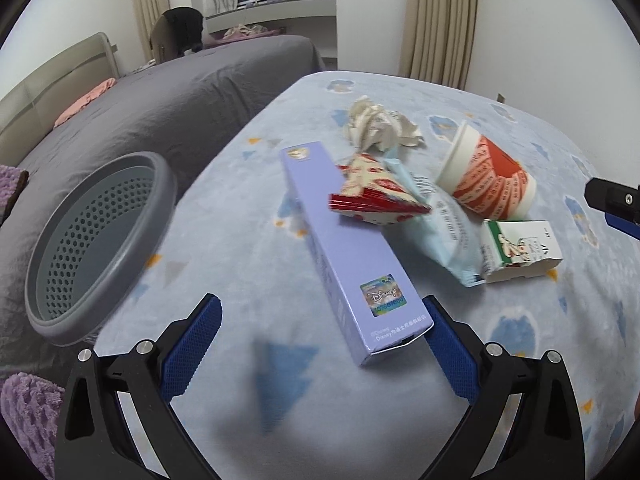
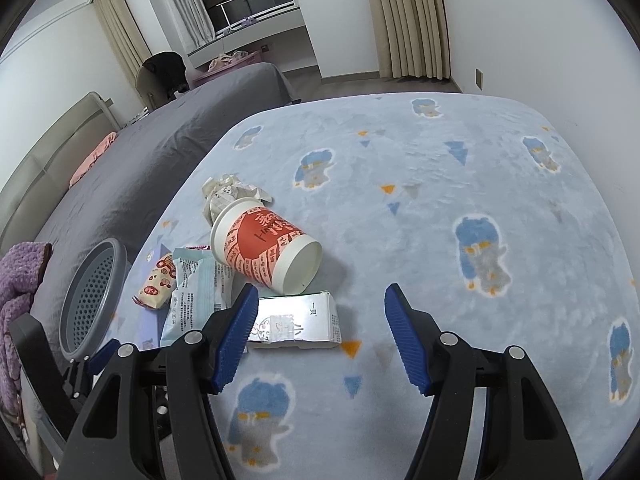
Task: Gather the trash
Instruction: 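Reach the left tool to the lavender Disney box and close on it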
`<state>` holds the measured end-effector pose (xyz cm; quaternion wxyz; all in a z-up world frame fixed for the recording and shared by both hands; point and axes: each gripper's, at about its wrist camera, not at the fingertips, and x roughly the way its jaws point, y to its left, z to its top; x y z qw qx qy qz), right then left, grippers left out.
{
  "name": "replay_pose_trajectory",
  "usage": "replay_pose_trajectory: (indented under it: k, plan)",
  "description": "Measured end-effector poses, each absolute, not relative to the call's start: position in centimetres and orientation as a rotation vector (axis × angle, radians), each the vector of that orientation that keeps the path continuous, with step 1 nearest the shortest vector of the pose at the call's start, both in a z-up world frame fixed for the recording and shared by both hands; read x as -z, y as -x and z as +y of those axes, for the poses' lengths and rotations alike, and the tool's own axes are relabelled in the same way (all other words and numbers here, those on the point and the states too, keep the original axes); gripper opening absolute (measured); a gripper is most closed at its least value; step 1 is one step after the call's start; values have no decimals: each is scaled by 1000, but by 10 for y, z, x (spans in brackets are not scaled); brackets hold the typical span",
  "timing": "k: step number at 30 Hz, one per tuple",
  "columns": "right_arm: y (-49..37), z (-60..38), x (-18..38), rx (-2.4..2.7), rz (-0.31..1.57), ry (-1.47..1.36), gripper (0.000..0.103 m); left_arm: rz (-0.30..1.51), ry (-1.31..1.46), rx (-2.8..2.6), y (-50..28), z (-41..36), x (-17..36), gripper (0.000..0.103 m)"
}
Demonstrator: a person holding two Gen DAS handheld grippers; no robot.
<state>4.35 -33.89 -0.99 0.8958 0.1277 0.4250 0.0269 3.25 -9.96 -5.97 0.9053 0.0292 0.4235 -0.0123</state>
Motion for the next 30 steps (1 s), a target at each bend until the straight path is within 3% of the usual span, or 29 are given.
replay_pose_trajectory:
  k: [14, 30]
  plan:
    - [-39, -335, 6, -58, 860, -265, 63, 879, -29, -123, -33, -32, 58, 96]
    - [-42, -337, 8, -52, 871, -265, 63, 891, -146, 33, -82, -71, 64, 96]
